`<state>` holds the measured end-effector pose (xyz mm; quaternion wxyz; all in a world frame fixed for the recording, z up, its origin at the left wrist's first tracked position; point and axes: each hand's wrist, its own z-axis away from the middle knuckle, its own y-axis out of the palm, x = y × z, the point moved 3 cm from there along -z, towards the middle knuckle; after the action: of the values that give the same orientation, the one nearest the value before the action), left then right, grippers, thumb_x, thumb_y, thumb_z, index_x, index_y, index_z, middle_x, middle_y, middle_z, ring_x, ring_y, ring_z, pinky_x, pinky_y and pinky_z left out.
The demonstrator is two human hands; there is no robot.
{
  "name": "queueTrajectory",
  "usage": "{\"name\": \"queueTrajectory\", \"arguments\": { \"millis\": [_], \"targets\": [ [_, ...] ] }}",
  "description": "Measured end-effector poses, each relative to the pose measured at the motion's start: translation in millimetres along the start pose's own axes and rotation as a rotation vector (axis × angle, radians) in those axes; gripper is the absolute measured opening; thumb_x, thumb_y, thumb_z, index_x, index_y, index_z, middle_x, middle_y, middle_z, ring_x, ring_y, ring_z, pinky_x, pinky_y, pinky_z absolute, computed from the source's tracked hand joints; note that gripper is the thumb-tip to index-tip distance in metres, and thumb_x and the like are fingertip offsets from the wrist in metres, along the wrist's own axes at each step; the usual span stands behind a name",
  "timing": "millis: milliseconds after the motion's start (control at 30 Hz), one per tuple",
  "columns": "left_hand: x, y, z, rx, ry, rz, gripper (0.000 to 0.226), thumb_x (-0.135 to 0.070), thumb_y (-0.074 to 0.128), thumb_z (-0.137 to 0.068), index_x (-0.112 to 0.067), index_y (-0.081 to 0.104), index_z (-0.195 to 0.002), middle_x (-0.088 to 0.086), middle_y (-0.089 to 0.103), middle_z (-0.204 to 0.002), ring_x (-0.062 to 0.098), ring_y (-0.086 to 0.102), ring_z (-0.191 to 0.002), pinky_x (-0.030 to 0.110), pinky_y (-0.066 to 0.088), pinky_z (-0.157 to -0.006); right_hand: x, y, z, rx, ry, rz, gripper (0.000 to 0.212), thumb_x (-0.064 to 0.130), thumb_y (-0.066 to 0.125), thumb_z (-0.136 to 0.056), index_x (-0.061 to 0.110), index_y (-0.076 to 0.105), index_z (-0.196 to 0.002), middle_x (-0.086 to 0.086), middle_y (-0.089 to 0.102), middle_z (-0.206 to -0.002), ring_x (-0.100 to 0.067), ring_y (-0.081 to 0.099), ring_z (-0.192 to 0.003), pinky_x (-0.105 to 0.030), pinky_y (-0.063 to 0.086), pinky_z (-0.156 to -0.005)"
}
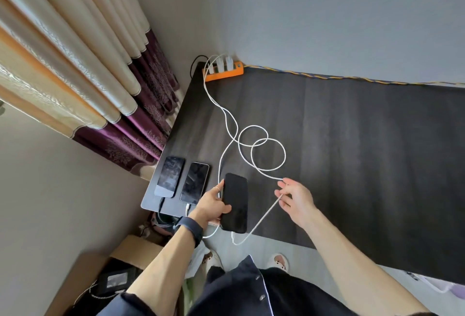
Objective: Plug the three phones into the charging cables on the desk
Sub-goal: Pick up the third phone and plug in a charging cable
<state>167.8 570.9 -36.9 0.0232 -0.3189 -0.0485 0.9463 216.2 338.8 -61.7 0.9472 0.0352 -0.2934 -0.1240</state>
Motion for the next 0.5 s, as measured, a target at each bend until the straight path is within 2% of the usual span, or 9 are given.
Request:
{"name": "queueTrajectory", "arguments": {
  "millis": [100, 167, 200, 267, 333, 367, 433, 500],
  "targets": [
    [14, 7, -21, -0.077, -0.045, 0.077, 0.09, 0.011, 0.06, -0.085, -0.03, 0.021, -0.156, 0.011, 0.071, -0.119, 0.032, 0.069, -0.105, 0.052, 0.058, -0.086, 25, -10, -4, -0.127, -0.155, -0.023, 0.042, -0.009, 0.061, -0.082, 0.018, 0.064, -0.114, 0.003, 0.071, -0.11, -0.019, 0.067, -0.101, -0.031, 0.049, -0.083],
    [16, 14, -35, -0.092, -0.059, 0.14, 0.088, 0.012, 0.058, -0.087, -0.033, 0.023, -0.154, 0.011, 0.07, -0.119, 0.03, 0.07, -0.102, 0.049, 0.059, -0.083, 27, -23, -11, -0.208, -0.242, 0.07, 0.038, -0.009, 0.064, -0.082, 0.019, 0.064, -0.107, 0.004, 0.072, -0.105, -0.019, 0.066, -0.1, -0.031, 0.052, -0.079],
    [15, 17, -41, -0.088, -0.052, 0.12, 0.087, 0.012, 0.057, -0.088, -0.034, 0.024, -0.154, 0.011, 0.07, -0.119, 0.029, 0.069, -0.098, 0.044, 0.06, -0.082, 24, -30, -14, -0.226, -0.274, 0.165, 0.035, -0.009, 0.066, -0.082, 0.019, 0.064, -0.104, 0.005, 0.071, -0.104, -0.019, 0.066, -0.101, -0.035, 0.054, -0.083],
    [13, 21, -52, -0.079, -0.011, -0.052, 0.086, 0.007, 0.058, -0.087, -0.038, 0.026, -0.152, 0.009, 0.071, -0.112, 0.023, 0.068, -0.085, 0.035, 0.06, -0.078, 8, -43, -18, -0.209, -0.288, 0.391, 0.033, -0.006, 0.069, -0.081, 0.022, 0.064, -0.098, 0.007, 0.072, -0.103, -0.02, 0.067, -0.103, -0.042, 0.054, -0.093],
    [14, 25, -62, -0.113, 0.029, -0.296, 0.084, -0.001, 0.058, -0.085, -0.044, 0.027, -0.151, 0.005, 0.072, -0.105, 0.021, 0.068, -0.08, 0.034, 0.059, -0.081, -11, -56, -22, -0.17, -0.281, 0.586, 0.029, -0.003, 0.069, -0.082, 0.021, 0.064, -0.096, 0.009, 0.071, -0.103, -0.022, 0.067, -0.104, -0.032, 0.052, -0.09],
    [16, 25, -65, -0.142, 0.033, -0.372, 0.083, -0.004, 0.056, -0.085, -0.045, 0.028, -0.151, 0.005, 0.072, -0.11, 0.022, 0.069, -0.087, 0.034, 0.057, -0.086, -18, -61, -23, -0.152, -0.275, 0.666, 0.025, -0.001, 0.067, -0.084, 0.021, 0.064, -0.097, 0.008, 0.07, -0.105, -0.023, 0.066, -0.104, -0.025, 0.048, -0.085],
    [20, 29, -69, -0.219, 0.039, -0.437, 0.078, -0.005, 0.054, -0.087, -0.042, 0.029, -0.151, 0.008, 0.066, -0.127, 0.027, 0.067, -0.107, 0.033, 0.053, -0.096, -29, -67, -25, -0.102, -0.24, 0.834, 0.022, 0.009, 0.064, -0.09, 0.022, 0.062, -0.107, 0.003, 0.067, -0.116, -0.022, 0.065, -0.108, -0.024, 0.044, -0.082],
    [25, 33, -72, -0.314, 0.07, -0.485, 0.072, -0.006, 0.051, -0.09, -0.036, 0.03, -0.152, 0.011, 0.059, -0.136, 0.03, 0.06, -0.117, 0.036, 0.049, -0.101, -35, -68, -27, -0.028, -0.241, 1.075, 0.039, 0.023, 0.063, -0.092, 0.022, 0.055, -0.13, 0.0, 0.058, -0.136, -0.022, 0.058, -0.12, -0.03, 0.044, -0.095]
  ]
}}
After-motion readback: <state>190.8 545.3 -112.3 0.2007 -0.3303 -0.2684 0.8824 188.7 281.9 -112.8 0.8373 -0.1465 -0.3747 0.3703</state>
